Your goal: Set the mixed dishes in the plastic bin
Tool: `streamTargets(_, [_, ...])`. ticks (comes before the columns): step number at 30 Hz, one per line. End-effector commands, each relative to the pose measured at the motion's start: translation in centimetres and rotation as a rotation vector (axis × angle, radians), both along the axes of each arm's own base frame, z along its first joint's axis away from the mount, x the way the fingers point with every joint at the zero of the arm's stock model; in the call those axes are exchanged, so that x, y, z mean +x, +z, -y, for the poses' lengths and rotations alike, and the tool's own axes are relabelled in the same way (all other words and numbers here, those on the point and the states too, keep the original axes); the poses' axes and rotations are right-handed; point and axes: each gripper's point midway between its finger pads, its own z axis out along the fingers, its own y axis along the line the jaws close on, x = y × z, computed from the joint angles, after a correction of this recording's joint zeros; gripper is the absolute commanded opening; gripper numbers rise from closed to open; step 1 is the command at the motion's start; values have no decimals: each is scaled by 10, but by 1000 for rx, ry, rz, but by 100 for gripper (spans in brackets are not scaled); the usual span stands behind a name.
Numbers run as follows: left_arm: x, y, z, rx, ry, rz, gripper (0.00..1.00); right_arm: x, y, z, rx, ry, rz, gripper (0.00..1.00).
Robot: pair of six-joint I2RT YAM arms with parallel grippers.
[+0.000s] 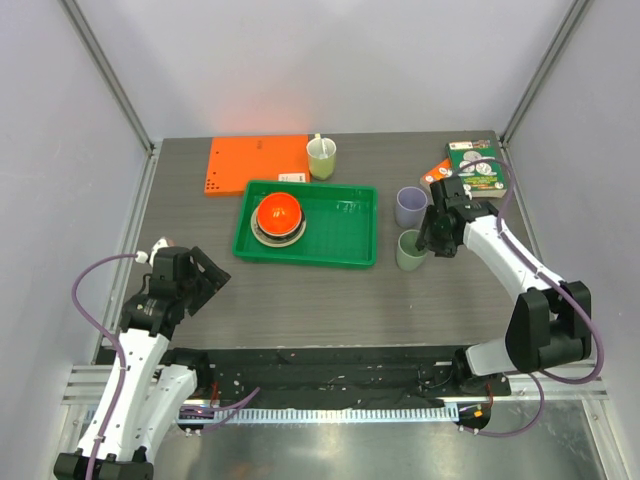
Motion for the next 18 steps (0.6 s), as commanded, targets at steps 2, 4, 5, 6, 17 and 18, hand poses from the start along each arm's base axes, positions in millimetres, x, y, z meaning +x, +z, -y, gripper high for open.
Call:
streamTargets(2, [8,5,0,4,-8,36,76,5,-3,-6,35,24,29,13])
streamTargets(4, [8,6,0,2,-9,37,75,5,3,-10,42,42,49,1])
streamTargets(5, [8,5,0,1,-8,35,75,5,15,-12,41,55,76,1])
streamTargets(6, [8,6,1,1,-8,37,75,5,24,-15,38,67,94,1])
streamTargets(17, [8,5,1,2,-8,34,75,17,135,-105,25,325,294,1])
streamTargets(18, [8,5,1,1,-9,32,75,19,136,-112,-15,362,297,1])
